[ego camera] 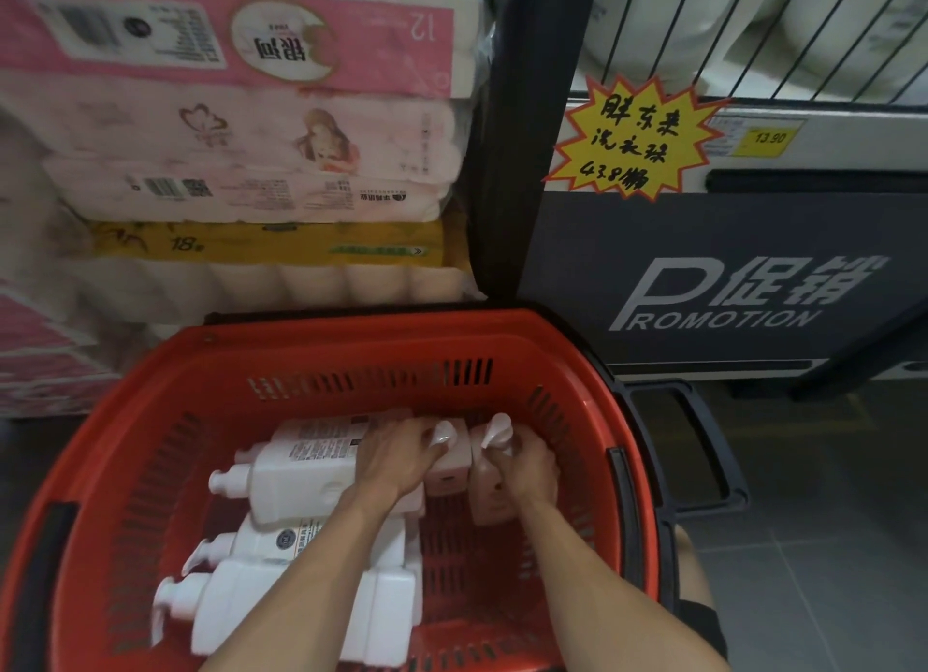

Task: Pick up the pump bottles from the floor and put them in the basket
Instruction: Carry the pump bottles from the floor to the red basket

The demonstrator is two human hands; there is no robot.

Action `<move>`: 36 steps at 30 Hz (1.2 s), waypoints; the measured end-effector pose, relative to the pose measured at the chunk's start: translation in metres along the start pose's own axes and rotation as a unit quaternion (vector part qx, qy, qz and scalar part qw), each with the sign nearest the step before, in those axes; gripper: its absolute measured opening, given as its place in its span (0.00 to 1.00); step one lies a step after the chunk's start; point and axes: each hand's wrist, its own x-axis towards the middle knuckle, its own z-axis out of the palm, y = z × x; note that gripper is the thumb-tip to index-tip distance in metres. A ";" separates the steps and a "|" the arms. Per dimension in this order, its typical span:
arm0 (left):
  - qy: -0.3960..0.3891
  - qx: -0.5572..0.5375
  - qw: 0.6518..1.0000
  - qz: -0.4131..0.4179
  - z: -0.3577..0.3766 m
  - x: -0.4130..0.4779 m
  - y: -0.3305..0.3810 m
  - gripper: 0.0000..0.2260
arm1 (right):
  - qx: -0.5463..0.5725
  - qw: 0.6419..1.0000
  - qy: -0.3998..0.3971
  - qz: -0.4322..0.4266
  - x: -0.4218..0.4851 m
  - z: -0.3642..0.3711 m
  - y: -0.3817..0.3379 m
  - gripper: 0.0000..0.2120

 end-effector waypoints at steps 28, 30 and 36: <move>-0.095 0.191 0.967 0.137 -0.417 -0.090 0.273 0.24 | -0.370 0.924 -0.060 -0.079 -0.182 -0.376 -0.296 0.17; -0.096 0.196 0.961 0.167 -0.446 -0.101 0.312 0.25 | -0.365 0.928 -0.044 -0.064 -0.201 -0.416 -0.311 0.19; -0.102 0.217 0.938 0.251 -0.499 -0.129 0.417 0.25 | -0.350 0.937 -0.008 0.003 -0.256 -0.519 -0.327 0.20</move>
